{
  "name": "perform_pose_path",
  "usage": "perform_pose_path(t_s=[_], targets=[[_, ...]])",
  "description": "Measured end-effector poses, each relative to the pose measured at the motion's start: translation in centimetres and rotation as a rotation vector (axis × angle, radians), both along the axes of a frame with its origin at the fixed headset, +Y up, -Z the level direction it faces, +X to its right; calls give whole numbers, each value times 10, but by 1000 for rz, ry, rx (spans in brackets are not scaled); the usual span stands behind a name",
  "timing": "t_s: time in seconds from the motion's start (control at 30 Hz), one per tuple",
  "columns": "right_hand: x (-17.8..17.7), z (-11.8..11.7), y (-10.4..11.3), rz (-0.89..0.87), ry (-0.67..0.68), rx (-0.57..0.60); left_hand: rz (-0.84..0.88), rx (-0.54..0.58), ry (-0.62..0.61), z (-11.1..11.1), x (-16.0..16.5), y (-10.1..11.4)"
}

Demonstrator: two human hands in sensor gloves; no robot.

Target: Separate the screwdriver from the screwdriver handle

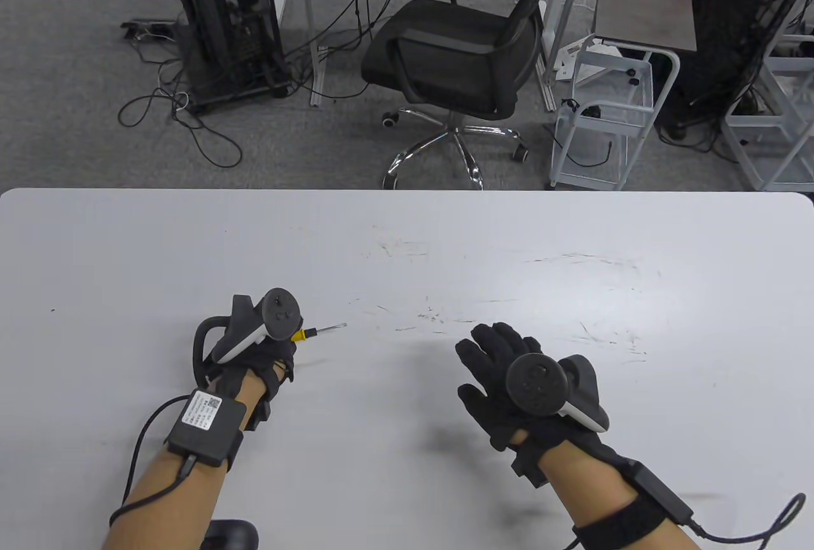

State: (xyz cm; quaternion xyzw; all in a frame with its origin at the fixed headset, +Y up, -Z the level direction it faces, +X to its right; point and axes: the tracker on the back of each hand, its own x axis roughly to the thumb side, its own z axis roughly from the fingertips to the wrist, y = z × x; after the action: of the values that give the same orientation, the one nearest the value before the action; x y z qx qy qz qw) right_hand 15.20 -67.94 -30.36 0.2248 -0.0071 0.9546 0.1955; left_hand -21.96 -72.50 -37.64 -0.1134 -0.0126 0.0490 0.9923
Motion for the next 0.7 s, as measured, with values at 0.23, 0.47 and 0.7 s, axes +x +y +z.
perform_pose_path(t_s=[0.23, 0.47, 0.7], targets=[[-13, 10, 2, -8, 52, 39, -30, 60, -85, 49, 42, 25], [-29, 20, 1, -6, 105, 102, 40, 67, -164, 82, 76, 35], [-43, 27, -5, -12, 169, 94, 106, 75, -245, 102, 100, 33]])
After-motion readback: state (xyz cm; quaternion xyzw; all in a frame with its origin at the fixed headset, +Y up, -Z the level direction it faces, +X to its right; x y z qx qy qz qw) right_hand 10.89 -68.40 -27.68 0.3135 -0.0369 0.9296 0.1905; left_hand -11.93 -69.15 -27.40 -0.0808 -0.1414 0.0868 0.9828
